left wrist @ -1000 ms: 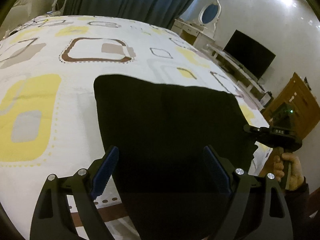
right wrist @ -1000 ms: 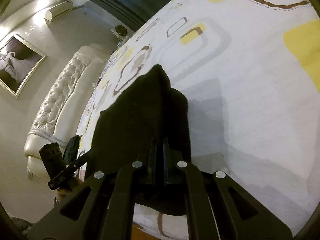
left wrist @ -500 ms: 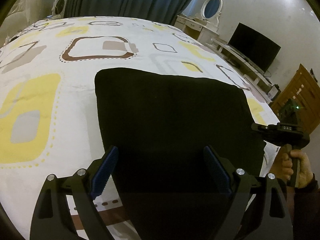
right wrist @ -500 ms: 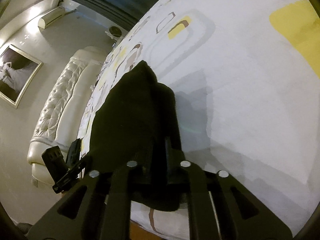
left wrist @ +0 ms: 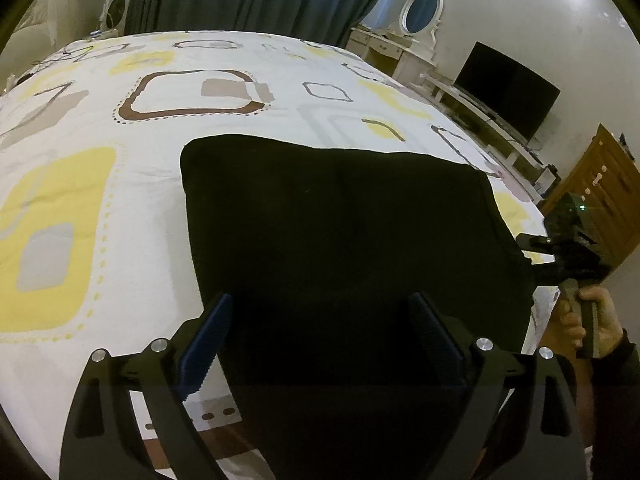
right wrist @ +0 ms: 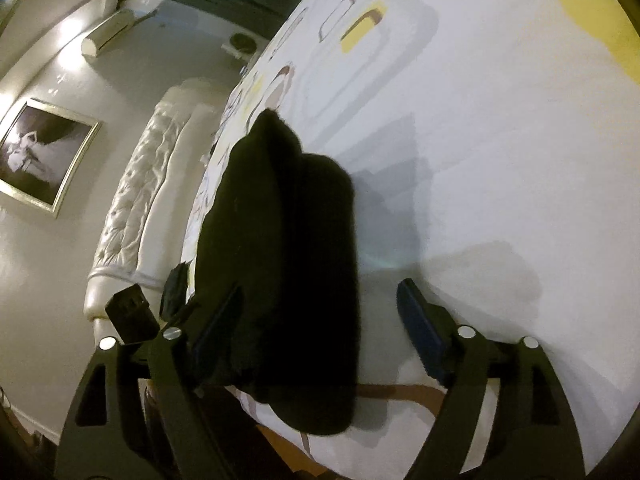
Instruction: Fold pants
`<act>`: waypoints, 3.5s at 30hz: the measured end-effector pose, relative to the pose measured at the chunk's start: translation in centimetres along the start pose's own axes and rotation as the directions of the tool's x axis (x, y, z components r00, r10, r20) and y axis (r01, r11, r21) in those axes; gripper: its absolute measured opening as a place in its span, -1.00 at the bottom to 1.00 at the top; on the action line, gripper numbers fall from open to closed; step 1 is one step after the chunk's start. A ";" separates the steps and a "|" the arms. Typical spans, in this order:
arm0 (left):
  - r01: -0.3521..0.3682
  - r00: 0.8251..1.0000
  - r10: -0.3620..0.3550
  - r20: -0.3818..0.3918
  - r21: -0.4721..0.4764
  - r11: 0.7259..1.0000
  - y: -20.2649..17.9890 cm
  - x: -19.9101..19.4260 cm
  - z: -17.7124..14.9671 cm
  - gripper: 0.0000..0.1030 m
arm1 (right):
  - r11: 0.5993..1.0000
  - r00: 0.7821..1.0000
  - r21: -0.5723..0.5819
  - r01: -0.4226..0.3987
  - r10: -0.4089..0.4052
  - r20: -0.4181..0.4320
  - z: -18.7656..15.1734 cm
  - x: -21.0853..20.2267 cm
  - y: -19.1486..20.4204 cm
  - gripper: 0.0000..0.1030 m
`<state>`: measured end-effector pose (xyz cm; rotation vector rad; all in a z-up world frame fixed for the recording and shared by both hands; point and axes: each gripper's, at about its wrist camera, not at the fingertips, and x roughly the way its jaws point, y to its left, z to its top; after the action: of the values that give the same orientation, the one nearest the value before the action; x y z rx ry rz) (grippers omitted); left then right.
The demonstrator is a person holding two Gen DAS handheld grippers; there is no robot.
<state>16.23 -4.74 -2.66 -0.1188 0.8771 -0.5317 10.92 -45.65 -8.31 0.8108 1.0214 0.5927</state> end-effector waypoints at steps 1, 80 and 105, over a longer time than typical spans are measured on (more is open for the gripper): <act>0.004 1.000 -0.004 0.001 0.001 1.000 0.0 0.0 0.0 0.73 | 1.000 1.000 -0.015 -0.005 0.005 -0.011 0.1 0.3 0.3 0.73; 0.258 0.965 -0.263 -0.003 -0.194 0.946 11.3 -2.6 3.5 -0.69 | 0.970 0.976 -0.137 -0.200 0.186 -0.110 3.3 8.1 5.9 -0.36; -0.146 0.984 0.160 0.071 -0.175 0.974 17.7 -9.2 -0.7 0.48 | 0.991 0.998 -0.126 -0.040 0.044 0.034 1.1 11.0 8.1 0.09</act>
<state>17.87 15.18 -2.20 -0.2250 0.8398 -0.3050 15.95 -32.99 -6.91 0.7312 0.9256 0.6691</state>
